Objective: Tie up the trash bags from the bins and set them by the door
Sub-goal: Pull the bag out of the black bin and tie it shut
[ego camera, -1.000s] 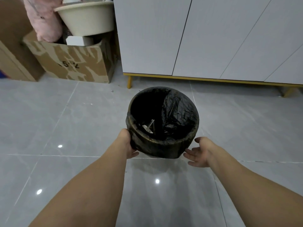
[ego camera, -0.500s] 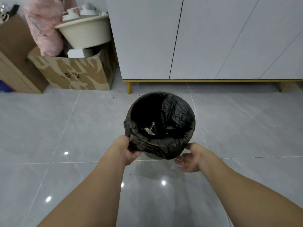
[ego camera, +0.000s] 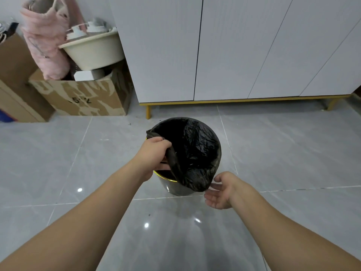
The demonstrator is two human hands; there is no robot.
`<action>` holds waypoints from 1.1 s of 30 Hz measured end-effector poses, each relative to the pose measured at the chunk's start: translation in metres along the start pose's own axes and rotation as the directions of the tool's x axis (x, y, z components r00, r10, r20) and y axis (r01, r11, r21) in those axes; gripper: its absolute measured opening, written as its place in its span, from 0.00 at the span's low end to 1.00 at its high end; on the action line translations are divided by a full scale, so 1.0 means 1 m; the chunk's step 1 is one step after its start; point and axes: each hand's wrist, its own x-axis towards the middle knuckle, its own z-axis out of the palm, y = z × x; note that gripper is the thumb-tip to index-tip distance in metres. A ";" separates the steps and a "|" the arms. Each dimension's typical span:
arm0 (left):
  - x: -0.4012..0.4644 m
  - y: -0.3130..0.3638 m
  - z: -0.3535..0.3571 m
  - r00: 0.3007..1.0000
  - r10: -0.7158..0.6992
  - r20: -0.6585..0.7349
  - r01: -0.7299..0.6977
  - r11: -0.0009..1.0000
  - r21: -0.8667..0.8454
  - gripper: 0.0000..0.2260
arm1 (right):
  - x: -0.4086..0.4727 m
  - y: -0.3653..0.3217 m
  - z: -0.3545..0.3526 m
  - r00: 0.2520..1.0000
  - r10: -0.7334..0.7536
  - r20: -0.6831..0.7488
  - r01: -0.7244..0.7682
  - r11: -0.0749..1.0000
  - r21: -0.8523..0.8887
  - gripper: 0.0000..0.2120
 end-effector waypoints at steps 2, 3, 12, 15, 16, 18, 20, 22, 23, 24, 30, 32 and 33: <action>0.005 0.009 0.003 0.998 0.054 0.032 -0.053 0.999 -0.009 0.06 | 0.006 0.001 0.009 0.999 0.000 0.032 0.001 1.000 -0.022 0.09; 0.008 0.012 0.003 0.996 0.078 0.052 -0.078 0.997 -0.012 0.06 | 0.009 0.000 0.012 0.999 -0.002 0.052 0.003 1.000 -0.026 0.10; 0.024 0.005 0.008 0.999 0.008 0.041 -0.009 1.000 0.019 0.07 | -0.003 -0.012 -0.017 1.000 -0.016 0.020 0.014 0.996 0.092 0.09; 0.030 0.006 0.009 0.998 -0.051 0.024 0.053 0.994 -0.094 0.07 | -0.017 -0.031 -0.017 0.991 -0.133 0.014 0.130 0.982 0.137 0.07; 0.032 0.006 0.009 0.997 -0.076 0.026 0.079 0.989 -0.129 0.06 | -0.021 -0.038 -0.017 0.981 -0.194 0.001 0.192 0.971 0.139 0.06; 0.035 0.005 0.007 0.990 -0.138 0.035 0.142 0.978 -0.156 0.05 | -0.027 -0.054 -0.015 0.941 -0.337 -0.027 0.337 0.929 0.156 0.05; 0.038 0.002 0.005 0.976 -0.207 0.070 0.215 0.967 -0.137 0.05 | -0.034 -0.072 -0.015 0.889 -0.456 -0.043 0.456 0.871 0.181 0.05; 0.041 0.001 0.002 0.968 -0.240 0.077 0.249 0.960 -0.125 0.05 | -0.040 -0.091 -0.014 0.830 -0.554 -0.064 0.553 0.803 0.224 0.07; 0.043 0.000 0.001 0.972 -0.229 0.045 0.233 0.964 -0.126 0.06 | -0.043 -0.100 -0.012 0.803 -0.591 -0.069 0.586 0.766 0.265 0.07; 0.046 -0.001 0.000 0.981 -0.193 -0.009 0.190 0.975 -0.118 0.07 | -0.046 -0.107 -0.010 0.788 -0.612 -0.059 0.596 0.736 0.322 0.07; 0.058 0.012 -0.005 0.888 0.336 -0.313 -0.251 0.926 0.281 0.19 | -0.057 -0.134 0.017 0.765 -0.639 0.076 0.561 0.720 0.410 0.08; 0.055 0.028 -0.003 0.864 0.390 -0.319 -0.359 0.921 0.152 0.18 | -0.055 -0.139 0.023 0.681 -0.731 -0.047 0.715 0.649 0.261 0.20; 0.052 0.037 -0.001 0.878 0.367 -0.308 -0.386 0.922 -0.002 0.14 | -0.054 -0.141 0.024 0.613 -0.784 -0.101 0.783 0.586 0.208 0.22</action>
